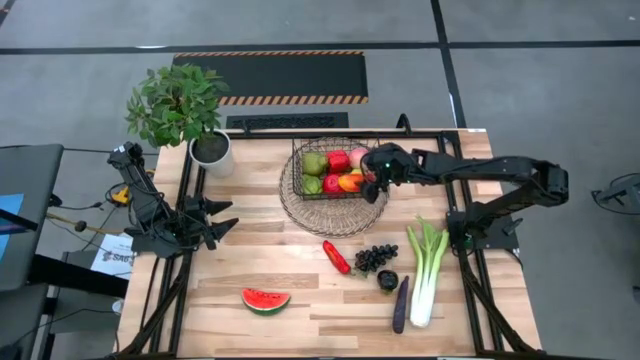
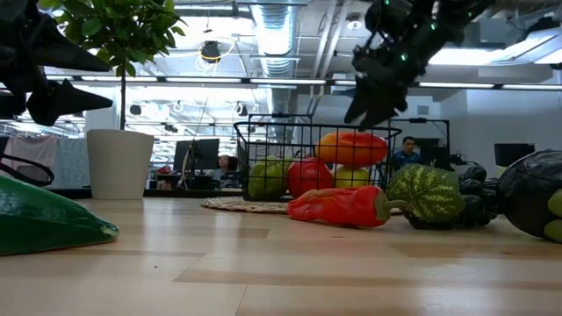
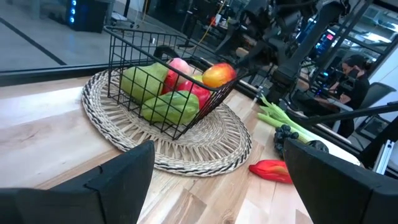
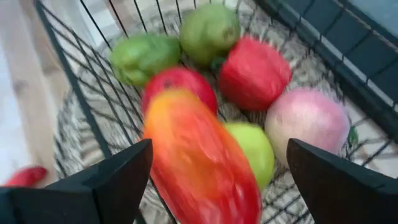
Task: Build produce basket
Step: Put the red chili pepper into the black wire basket
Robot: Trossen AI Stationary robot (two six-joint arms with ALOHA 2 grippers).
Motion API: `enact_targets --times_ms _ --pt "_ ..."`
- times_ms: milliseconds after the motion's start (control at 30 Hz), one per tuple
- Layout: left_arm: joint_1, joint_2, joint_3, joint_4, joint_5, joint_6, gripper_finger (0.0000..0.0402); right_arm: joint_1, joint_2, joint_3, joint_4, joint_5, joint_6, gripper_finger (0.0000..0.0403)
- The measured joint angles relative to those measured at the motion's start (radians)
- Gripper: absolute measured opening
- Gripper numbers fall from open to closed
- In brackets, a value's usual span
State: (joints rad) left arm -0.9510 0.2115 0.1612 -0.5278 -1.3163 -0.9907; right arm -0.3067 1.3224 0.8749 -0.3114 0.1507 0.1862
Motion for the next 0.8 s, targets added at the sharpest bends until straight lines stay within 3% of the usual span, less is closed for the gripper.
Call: enact_targets --times_ms 200,333,500,633,800 --pt "0.000 0.000 0.000 0.004 0.001 -0.001 0.0341 0.035 0.000 0.204 -0.282 -0.018 0.077 0.0388" --pt "0.000 0.000 0.000 0.006 0.014 -0.001 0.0341 0.115 -0.001 0.330 -0.596 -0.017 0.334 0.0387" --pt "0.000 0.000 0.000 0.005 0.014 -0.001 0.0341 0.316 0.003 0.335 -0.816 -0.015 0.670 0.0382" --pt "0.000 0.000 0.000 0.005 0.018 -0.001 0.0341 0.507 0.050 0.292 -0.740 0.044 0.791 0.0382" --pt "0.000 0.000 0.000 0.005 0.018 -0.001 0.0341 0.657 0.179 0.261 -0.448 0.226 0.808 0.0380"
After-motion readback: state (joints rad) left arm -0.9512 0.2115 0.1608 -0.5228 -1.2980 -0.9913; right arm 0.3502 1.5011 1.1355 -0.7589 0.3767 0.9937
